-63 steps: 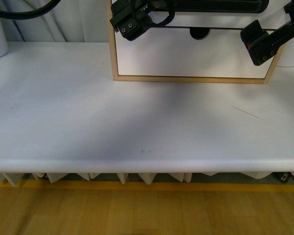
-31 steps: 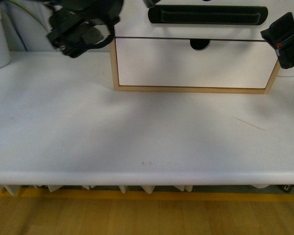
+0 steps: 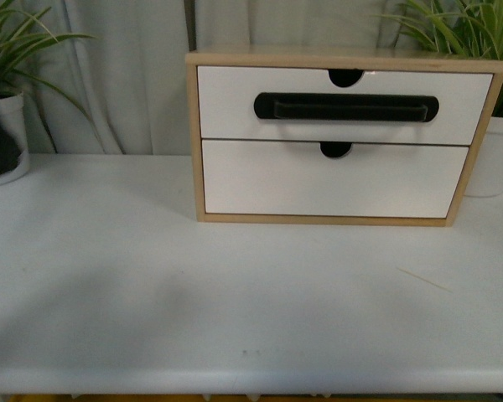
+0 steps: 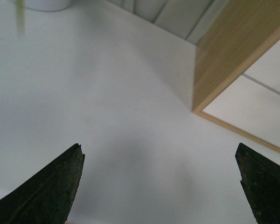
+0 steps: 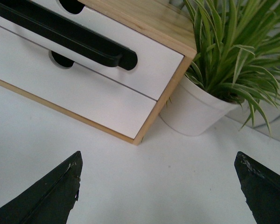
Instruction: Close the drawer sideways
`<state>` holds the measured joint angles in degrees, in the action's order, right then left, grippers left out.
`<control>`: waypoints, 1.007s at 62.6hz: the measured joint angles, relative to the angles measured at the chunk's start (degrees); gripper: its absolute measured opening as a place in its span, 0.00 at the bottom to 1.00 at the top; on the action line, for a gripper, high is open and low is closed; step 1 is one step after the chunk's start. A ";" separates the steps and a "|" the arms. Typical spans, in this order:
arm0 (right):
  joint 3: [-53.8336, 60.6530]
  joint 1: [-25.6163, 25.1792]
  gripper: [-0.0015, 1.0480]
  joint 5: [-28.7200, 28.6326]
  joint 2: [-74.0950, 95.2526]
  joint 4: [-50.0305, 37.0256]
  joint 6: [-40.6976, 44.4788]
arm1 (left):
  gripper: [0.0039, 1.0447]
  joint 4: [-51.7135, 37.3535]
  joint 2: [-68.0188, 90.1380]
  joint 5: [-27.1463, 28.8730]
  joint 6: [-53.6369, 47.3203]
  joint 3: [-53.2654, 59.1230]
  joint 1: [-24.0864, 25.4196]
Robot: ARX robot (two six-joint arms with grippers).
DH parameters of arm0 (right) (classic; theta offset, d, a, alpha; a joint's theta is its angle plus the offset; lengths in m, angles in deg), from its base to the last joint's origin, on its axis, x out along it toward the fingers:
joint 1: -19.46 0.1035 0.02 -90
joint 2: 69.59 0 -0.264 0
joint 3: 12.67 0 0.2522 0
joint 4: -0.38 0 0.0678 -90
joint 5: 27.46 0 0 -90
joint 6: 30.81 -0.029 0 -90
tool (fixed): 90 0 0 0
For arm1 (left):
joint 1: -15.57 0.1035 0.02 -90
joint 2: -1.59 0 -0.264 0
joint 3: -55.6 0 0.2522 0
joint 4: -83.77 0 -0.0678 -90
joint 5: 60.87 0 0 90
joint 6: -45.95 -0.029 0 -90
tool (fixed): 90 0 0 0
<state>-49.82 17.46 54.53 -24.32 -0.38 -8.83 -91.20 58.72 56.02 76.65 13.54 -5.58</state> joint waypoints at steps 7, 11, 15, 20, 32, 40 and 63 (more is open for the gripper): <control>4.09 -3.72 0.91 -2.51 -13.42 9.27 -2.27 | 0.95 5.09 -10.82 3.72 1.38 7.39 -0.07; 5.66 -5.18 0.91 -3.32 -19.17 13.46 -3.41 | 0.95 8.02 -16.48 6.91 1.99 10.27 -0.15; 7.02 -5.90 0.91 -3.13 -25.16 18.78 -4.74 | 0.95 11.47 -20.11 9.92 2.36 11.52 -0.26; 7.78 -5.99 0.91 -3.32 -28.30 21.16 -5.46 | 0.95 12.13 -21.57 10.64 2.56 11.80 -0.24; 10.36 -1.88 0.81 4.81 -31.85 17.73 -11.41 | 0.76 -7.69 -26.16 -7.69 -11.80 20.26 4.66; 13.66 1.68 0.58 7.28 -37.86 16.52 -18.51 | 0.52 -12.20 -31.08 -15.21 -25.35 22.95 9.01; 18.53 1.77 0.01 7.72 -41.03 15.41 -21.05 | 0.04 -6.27 -39.82 -26.32 -30.03 26.05 20.39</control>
<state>-31.29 19.23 62.25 -65.34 15.02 -29.88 -97.47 18.89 29.71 46.62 39.60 14.82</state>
